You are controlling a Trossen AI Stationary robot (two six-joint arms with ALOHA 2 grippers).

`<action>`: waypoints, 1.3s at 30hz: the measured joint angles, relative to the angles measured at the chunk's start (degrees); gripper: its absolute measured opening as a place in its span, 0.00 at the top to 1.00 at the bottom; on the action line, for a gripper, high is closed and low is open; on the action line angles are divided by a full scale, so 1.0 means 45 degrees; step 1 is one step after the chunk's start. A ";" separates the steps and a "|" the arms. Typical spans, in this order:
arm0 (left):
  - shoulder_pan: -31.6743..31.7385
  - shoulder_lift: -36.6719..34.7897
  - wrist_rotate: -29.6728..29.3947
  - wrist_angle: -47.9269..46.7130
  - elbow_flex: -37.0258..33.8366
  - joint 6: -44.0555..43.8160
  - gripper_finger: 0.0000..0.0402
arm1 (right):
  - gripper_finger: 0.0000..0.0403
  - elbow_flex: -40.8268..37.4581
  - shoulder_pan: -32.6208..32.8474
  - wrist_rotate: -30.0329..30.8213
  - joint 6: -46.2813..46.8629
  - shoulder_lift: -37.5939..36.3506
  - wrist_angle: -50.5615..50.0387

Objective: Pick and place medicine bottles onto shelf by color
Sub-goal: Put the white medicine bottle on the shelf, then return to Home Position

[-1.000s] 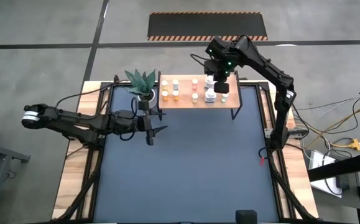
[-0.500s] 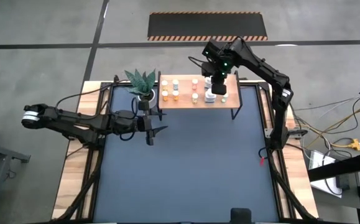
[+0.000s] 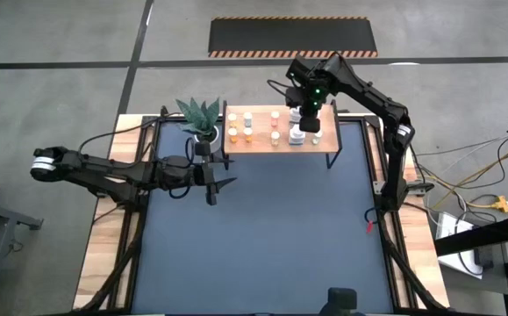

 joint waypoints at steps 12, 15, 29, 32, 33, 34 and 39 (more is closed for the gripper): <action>0.0000 0.0000 0.0001 -0.0006 0.0000 0.0000 0.44 | 0.98 0.0384 0.0009 0.0438 0.0116 -0.0202 -0.0512; 0.0000 0.0000 0.0000 -0.0015 0.0000 0.0000 0.44 | 0.98 0.0491 -0.0115 0.1188 0.0172 -0.0209 -0.0435; 0.0000 0.0000 0.0005 -0.0053 0.0000 -0.0005 0.44 | 0.98 0.0140 -0.0360 0.1292 0.0351 -0.0205 0.0379; 0.0000 0.0000 0.0005 -0.0054 0.0000 -0.0006 0.44 | 0.98 0.0077 -0.0356 0.1282 0.0352 -0.0199 0.0551; 0.0000 0.0000 0.0005 -0.0055 0.0000 -0.0005 0.44 | 0.98 0.0068 -0.0354 0.1282 0.0351 -0.0199 0.0679; 0.0000 0.0000 0.0005 -0.0056 0.0000 -0.0005 0.44 | 0.98 0.0068 -0.0352 0.1277 0.0344 -0.0199 0.0740; 0.0000 0.0000 0.0005 -0.0058 0.0000 -0.0005 0.44 | 0.98 0.0063 -0.0356 0.1277 0.0400 -0.0199 0.0709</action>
